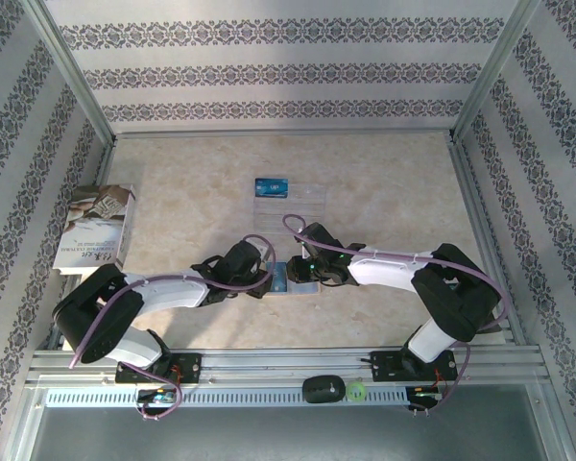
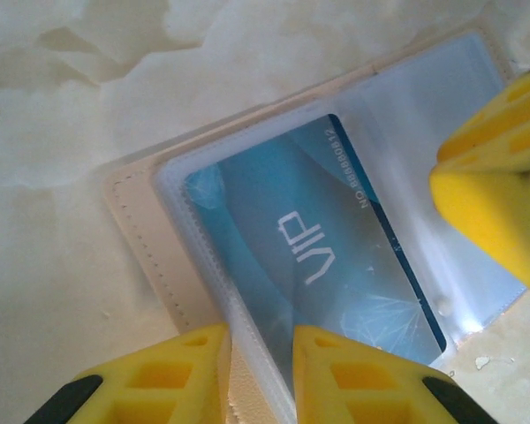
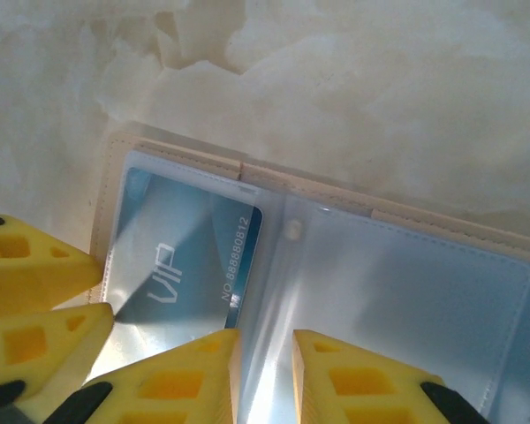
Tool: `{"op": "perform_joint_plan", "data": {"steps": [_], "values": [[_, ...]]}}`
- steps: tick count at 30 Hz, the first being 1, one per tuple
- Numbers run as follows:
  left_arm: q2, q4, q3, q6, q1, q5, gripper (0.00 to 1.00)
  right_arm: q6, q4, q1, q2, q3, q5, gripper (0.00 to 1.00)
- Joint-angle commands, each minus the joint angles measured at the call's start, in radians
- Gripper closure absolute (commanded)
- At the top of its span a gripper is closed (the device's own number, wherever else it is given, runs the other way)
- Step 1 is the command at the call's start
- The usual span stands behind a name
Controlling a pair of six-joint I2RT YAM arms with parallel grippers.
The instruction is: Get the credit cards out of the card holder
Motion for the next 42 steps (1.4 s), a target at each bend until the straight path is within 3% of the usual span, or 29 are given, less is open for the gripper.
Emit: {"op": "perform_joint_plan", "data": {"steps": [1,8,18,27,42], "values": [[-0.008,0.062,0.006,0.054,-0.031,-0.055,0.74,-0.019,0.01,0.004,-0.035,-0.02,0.014,0.77],[-0.107,0.032,0.002,0.04,-0.042,-0.059,0.75,-0.011,0.021,-0.006,-0.051,-0.038,0.013,0.77],[0.028,0.073,0.007,-0.086,-0.023,0.08,0.74,-0.009,0.03,-0.013,-0.049,-0.038,-0.015,0.74],[0.069,0.101,-0.001,-0.111,-0.006,0.122,0.76,0.007,0.035,-0.019,-0.045,-0.046,-0.045,0.71],[0.07,0.025,-0.007,-0.1,0.004,0.093,0.8,0.021,0.071,-0.034,-0.034,-0.059,-0.084,0.76]]}}
